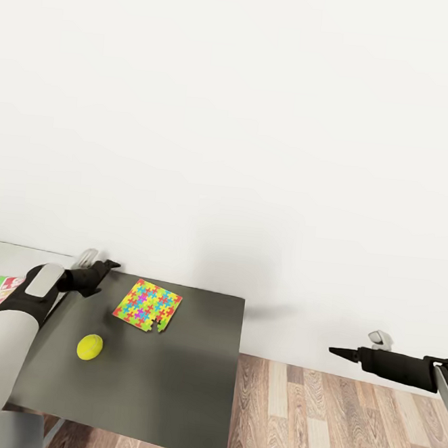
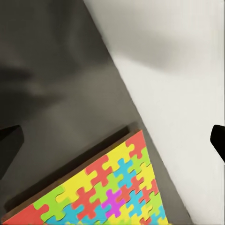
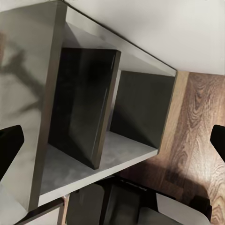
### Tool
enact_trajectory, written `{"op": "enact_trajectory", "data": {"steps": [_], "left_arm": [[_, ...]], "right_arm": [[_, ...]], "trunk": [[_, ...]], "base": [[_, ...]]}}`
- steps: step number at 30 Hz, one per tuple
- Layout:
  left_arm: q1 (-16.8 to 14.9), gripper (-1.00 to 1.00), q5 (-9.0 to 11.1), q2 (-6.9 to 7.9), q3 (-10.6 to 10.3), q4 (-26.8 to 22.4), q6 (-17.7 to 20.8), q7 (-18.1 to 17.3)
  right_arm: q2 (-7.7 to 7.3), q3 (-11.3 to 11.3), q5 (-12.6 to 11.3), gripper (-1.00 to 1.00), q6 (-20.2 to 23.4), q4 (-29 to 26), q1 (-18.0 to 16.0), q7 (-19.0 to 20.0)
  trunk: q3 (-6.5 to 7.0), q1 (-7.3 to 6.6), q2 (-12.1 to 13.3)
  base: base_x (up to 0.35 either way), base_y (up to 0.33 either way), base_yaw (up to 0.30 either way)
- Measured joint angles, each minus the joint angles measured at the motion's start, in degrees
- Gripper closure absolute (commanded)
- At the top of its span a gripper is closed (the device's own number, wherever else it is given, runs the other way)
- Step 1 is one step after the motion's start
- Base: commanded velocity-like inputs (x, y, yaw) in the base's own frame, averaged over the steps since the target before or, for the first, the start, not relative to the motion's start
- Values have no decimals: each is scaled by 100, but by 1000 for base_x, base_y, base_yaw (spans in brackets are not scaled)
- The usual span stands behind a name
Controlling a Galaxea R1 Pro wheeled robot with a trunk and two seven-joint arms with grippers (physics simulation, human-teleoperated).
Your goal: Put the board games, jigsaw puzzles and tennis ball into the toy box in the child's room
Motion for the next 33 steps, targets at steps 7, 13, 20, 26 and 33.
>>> {"op": "enact_trajectory", "data": {"steps": [7, 13, 20, 26, 33], "left_arm": [[-80, -100, -5, -94, -29, 1, -13, -35], [-106, -100, -17, -138, -36, 6, -16, -46], [-109, -100, -37, -126, -39, 74, -22, -33], [-108, -100, -41, -105, -42, 256, -109, -38], [-107, -100, -42, -112, -44, 339, -327, -43]], "right_arm": [[-16, -10, 3, -100, 81, -126, 9, -3], [-19, -12, 5, -100, 112, -161, 12, -3], [-23, -6, 5, -100, 120, -177, 12, -2], [-32, -11, -4, -100, 122, -181, 13, -1], [-36, -12, -11, -100, 125, -182, 13, 0]], "trunk": [[-6, 0, 0], [-36, 0, 0], [-92, 0, 0], [-145, 0, 0], [-209, 0, 0]], "base": [[0, 0, 3], [0, 0, 0], [0, 0, 0], [0, 0, 0], [0, 0, 0]]}}
